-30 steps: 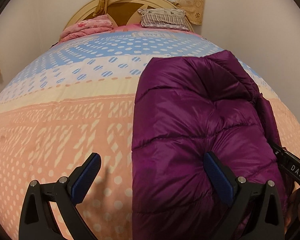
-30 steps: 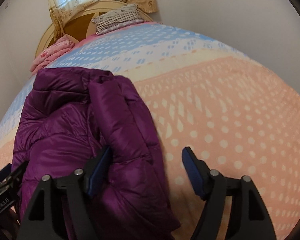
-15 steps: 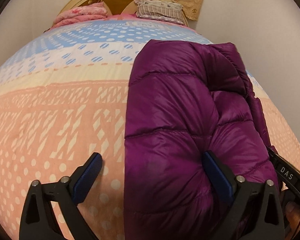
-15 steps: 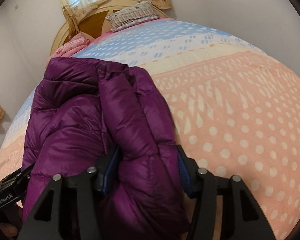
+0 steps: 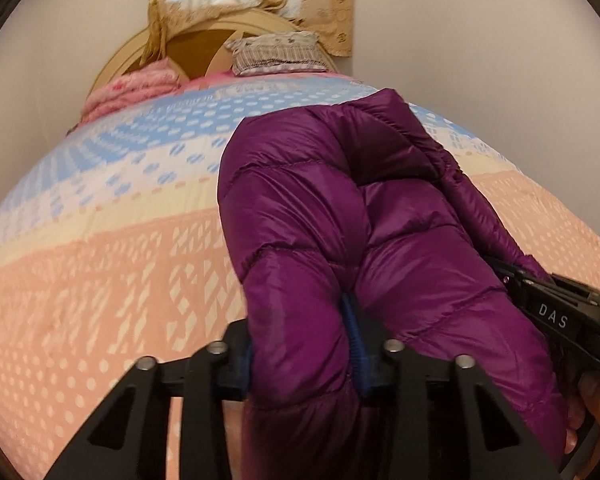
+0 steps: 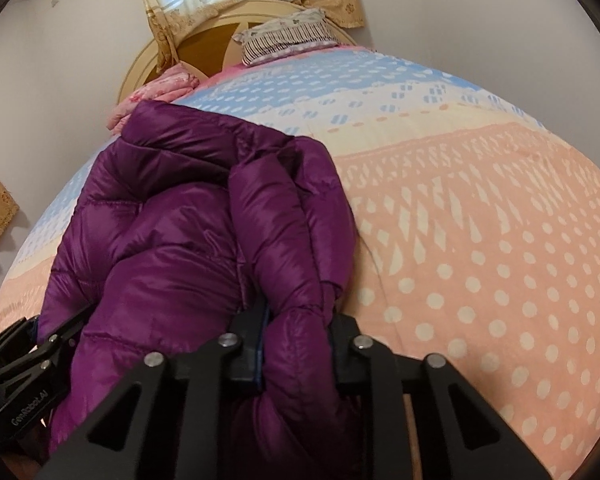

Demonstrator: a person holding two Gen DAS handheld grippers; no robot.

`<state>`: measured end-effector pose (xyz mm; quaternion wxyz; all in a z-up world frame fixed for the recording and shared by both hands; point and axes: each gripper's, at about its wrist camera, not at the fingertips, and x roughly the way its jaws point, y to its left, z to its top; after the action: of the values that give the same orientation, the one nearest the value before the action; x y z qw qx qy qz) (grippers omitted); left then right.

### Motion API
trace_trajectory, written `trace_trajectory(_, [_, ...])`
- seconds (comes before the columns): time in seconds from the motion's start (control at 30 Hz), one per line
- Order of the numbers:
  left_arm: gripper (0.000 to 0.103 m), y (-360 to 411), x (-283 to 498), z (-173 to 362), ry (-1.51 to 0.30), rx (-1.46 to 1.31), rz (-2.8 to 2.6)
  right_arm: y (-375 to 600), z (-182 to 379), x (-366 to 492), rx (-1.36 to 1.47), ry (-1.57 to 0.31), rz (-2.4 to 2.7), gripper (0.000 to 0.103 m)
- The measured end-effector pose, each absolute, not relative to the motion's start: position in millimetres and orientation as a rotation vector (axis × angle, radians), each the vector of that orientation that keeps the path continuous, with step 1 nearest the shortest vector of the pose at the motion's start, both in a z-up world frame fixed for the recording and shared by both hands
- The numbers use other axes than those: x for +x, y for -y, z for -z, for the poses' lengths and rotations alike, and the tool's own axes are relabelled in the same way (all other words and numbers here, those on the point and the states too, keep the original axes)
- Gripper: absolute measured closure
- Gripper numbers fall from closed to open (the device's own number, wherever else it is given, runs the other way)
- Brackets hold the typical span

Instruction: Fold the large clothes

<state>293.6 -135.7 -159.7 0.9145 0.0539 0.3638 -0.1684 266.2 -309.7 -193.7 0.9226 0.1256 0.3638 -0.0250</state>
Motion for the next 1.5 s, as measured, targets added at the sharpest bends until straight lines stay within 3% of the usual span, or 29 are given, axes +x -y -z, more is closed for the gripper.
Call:
trace_trajectory(0.13, [0.075, 130.8, 279.1, 137.7, -0.708, 0.134, 0.351, 310.2, 183.5, 255.4, 0.268, -0.705, 0.034, 0.084])
trace_trajectory(0.57, [0.075, 74.4, 231.9, 86.0, -0.615, 0.120, 0.289, 266.7, 141.0, 229.5, 0.283, -0.620, -0.110, 0.085])
trace_trajectory(1.5, [0.075, -39.4, 203.8, 75.7, -0.605, 0.013, 0.142, 173.2, 126.9, 256.4, 0.138, -0.631, -0.301, 0.085])
